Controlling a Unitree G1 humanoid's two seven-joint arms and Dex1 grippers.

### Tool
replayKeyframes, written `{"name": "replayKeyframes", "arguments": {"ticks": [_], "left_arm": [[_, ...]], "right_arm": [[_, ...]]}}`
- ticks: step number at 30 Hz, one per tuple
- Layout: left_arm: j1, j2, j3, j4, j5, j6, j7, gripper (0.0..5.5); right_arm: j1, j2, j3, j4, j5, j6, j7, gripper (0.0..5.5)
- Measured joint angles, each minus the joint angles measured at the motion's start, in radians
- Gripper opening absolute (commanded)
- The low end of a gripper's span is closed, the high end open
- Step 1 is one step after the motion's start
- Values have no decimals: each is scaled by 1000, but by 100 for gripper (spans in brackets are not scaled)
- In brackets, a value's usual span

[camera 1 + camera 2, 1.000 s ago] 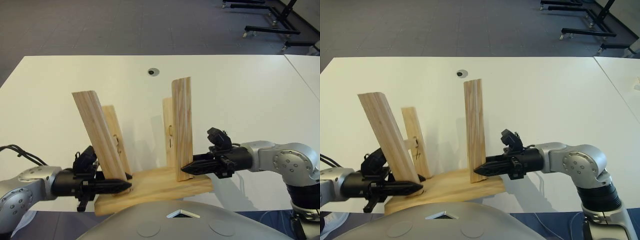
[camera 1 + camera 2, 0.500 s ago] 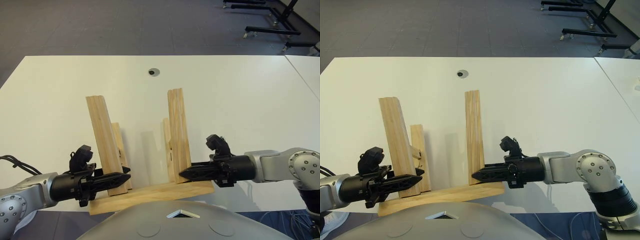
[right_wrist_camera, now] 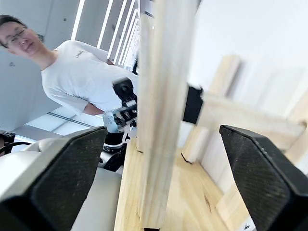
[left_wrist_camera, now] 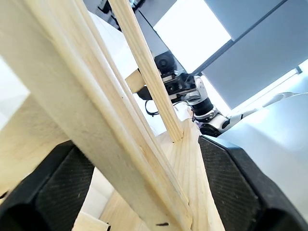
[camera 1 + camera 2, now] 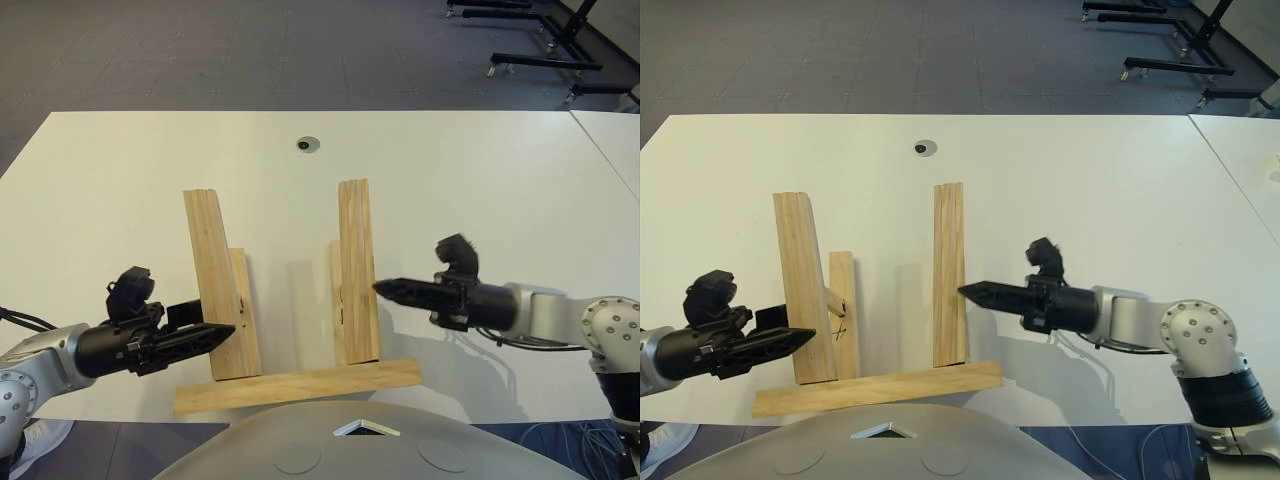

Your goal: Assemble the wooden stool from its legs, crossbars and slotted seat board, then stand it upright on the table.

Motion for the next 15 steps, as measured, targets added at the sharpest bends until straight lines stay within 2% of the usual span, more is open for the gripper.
{"name": "replayKeyframes", "arguments": {"ticks": [4,8,12,15], "left_arm": [[39,4,88,1,35,-21,-51,367],[49,3,170,11,55,-49,-78,367],[190,116,152,122,459,-274,-191,367],[214,158,146,189,635,-403,-222,367]], "right_arm": [[-20,-14,-90,30,-77,-2,153,430],[10,-22,-120,56,-328,-85,279,430],[118,-78,-82,-15,-729,-382,605,430],[122,-98,-47,11,-962,-581,711,430]]}}
